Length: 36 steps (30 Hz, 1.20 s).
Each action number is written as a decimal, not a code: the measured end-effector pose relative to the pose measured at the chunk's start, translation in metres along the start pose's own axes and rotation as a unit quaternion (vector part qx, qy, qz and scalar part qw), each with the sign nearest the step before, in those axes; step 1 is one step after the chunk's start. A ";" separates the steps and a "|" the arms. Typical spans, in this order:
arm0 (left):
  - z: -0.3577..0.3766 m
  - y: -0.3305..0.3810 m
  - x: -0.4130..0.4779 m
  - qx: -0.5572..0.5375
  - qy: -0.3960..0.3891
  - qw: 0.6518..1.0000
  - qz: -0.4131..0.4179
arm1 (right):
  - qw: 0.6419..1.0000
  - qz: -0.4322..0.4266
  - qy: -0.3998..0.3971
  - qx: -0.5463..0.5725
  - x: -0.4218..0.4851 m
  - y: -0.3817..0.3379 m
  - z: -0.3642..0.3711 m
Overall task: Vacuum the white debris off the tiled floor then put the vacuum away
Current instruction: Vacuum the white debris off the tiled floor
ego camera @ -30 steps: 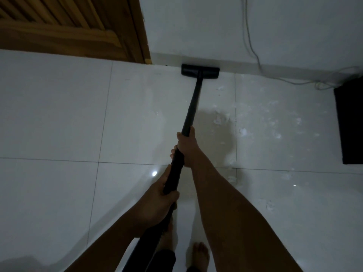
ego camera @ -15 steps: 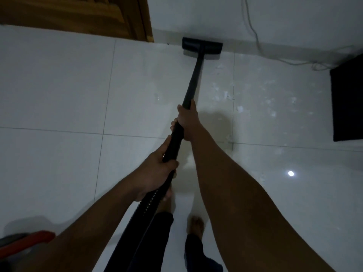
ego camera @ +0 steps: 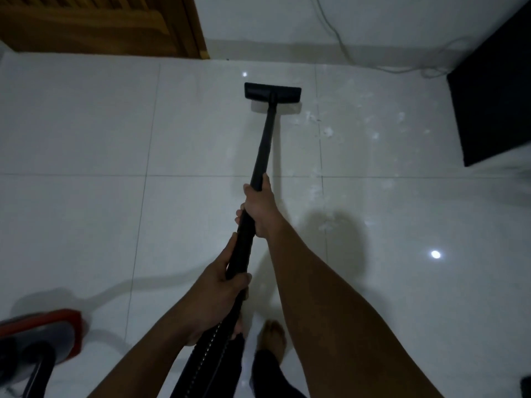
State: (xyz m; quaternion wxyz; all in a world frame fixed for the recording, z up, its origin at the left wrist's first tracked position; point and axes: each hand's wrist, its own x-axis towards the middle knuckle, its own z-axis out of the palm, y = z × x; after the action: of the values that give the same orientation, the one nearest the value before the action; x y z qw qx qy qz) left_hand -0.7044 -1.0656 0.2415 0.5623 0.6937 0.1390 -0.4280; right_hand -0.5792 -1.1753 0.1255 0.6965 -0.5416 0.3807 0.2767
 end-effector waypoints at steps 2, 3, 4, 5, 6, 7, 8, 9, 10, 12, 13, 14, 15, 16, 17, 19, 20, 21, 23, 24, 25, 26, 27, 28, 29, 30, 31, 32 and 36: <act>0.016 -0.019 -0.025 -0.006 -0.001 1.000 -0.011 | 1.000 0.009 -0.001 0.006 -0.026 0.029 -0.012; 0.024 -0.030 -0.038 -0.010 -0.006 1.000 -0.019 | 1.000 0.013 -0.004 0.009 -0.039 0.043 -0.017; 0.032 -0.041 -0.049 -0.016 -0.009 1.000 -0.025 | 1.000 0.015 -0.003 0.012 -0.051 0.056 -0.021; 0.039 -0.052 -0.059 -0.020 -0.012 0.999 -0.027 | 1.000 0.017 0.000 0.015 -0.061 0.070 -0.025; 0.046 -0.065 -0.072 -0.015 -0.015 0.999 -0.027 | 1.000 0.021 0.006 0.019 -0.074 0.086 -0.030; 0.052 -0.077 -0.085 -0.008 -0.020 0.999 -0.028 | 0.999 0.024 0.010 0.022 -0.086 0.104 -0.034; 0.056 -0.088 -0.094 -0.003 -0.024 0.999 -0.029 | 0.999 0.026 0.014 0.026 -0.094 0.119 -0.036; 0.060 -0.101 -0.105 -0.004 -0.027 0.999 -0.034 | 0.999 0.029 0.019 0.031 -0.103 0.135 -0.038; 0.064 -0.116 -0.121 -0.003 -0.031 0.999 -0.037 | 0.999 0.029 0.024 0.035 -0.117 0.155 -0.040; 0.071 -0.144 -0.149 -0.005 -0.035 0.999 -0.041 | 0.998 0.031 0.034 0.044 -0.143 0.190 -0.042; 0.075 -0.158 -0.163 -0.003 -0.037 0.998 -0.045 | 0.998 0.033 0.037 0.048 -0.156 0.207 -0.042; 0.078 -0.174 -0.178 0.001 -0.039 0.998 -0.046 | 0.997 0.032 0.040 0.053 -0.169 0.226 -0.041; 0.082 -0.188 -0.193 0.003 -0.039 0.998 -0.044 | 0.997 0.028 0.044 0.057 -0.181 0.244 -0.040; 0.085 -0.200 -0.206 0.009 -0.038 0.998 -0.039 | 0.997 0.021 0.051 0.059 -0.192 0.259 -0.039; 0.088 -0.212 -0.219 0.017 -0.038 0.998 -0.036 | 0.997 0.015 0.056 0.057 -0.204 0.274 -0.037; 0.095 -0.239 -0.244 0.024 -0.039 0.998 -0.036 | 0.997 0.010 0.057 0.050 -0.225 0.304 -0.035; 0.098 -0.253 -0.259 0.023 -0.040 0.998 -0.042 | 0.997 0.013 0.054 0.047 -0.238 0.322 -0.033; 0.101 -0.267 -0.273 0.020 -0.041 0.998 -0.051 | 0.997 0.020 0.053 0.046 -0.250 0.340 -0.033; 0.107 -0.292 -0.295 0.020 -0.049 0.996 -0.069 | 0.997 0.035 0.053 0.051 -0.270 0.370 -0.033; 0.109 -0.303 -0.306 0.023 -0.051 0.996 -0.074 | 0.996 0.040 0.052 0.056 -0.280 0.383 -0.033; 0.110 -0.311 -0.315 0.028 -0.051 0.996 -0.075 | 0.996 0.045 0.052 0.062 -0.287 0.393 -0.032; 0.110 -0.319 -0.323 0.034 -0.050 0.995 -0.074 | 0.995 0.049 0.051 0.069 -0.295 0.403 -0.031; 0.110 -0.327 -0.332 0.038 -0.052 0.995 -0.075 | 0.994 0.054 0.051 0.075 -0.303 0.415 -0.030; 0.111 -0.332 -0.339 0.041 -0.055 0.995 -0.076 | 0.994 0.059 0.052 0.080 -0.309 0.424 -0.030; 0.112 -0.336 -0.346 0.044 -0.059 0.994 -0.079 | 0.993 0.064 0.053 0.084 -0.314 0.433 -0.030; 0.113 -0.340 -0.352 0.045 -0.062 0.994 -0.082 | 0.992 0.068 0.054 0.087 -0.318 0.441 -0.031; 0.116 -0.342 -0.356 0.043 -0.068 0.993 -0.086 | 0.992 0.072 0.057 0.090 -0.320 0.449 -0.033; 0.118 -0.345 -0.359 0.041 -0.073 0.993 -0.087 | 0.991 0.076 0.058 0.093 -0.321 0.455 -0.035; 0.123 -0.355 -0.357 0.049 -0.074 0.993 -0.073 | 0.990 0.084 0.062 0.093 -0.318 0.470 -0.040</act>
State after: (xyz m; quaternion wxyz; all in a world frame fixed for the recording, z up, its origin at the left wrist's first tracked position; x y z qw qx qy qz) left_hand -1.2097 -0.9569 0.2743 0.5036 0.6749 0.1261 -0.5244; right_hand -1.1401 -1.0830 0.1288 0.6930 -0.4569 0.4912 0.2640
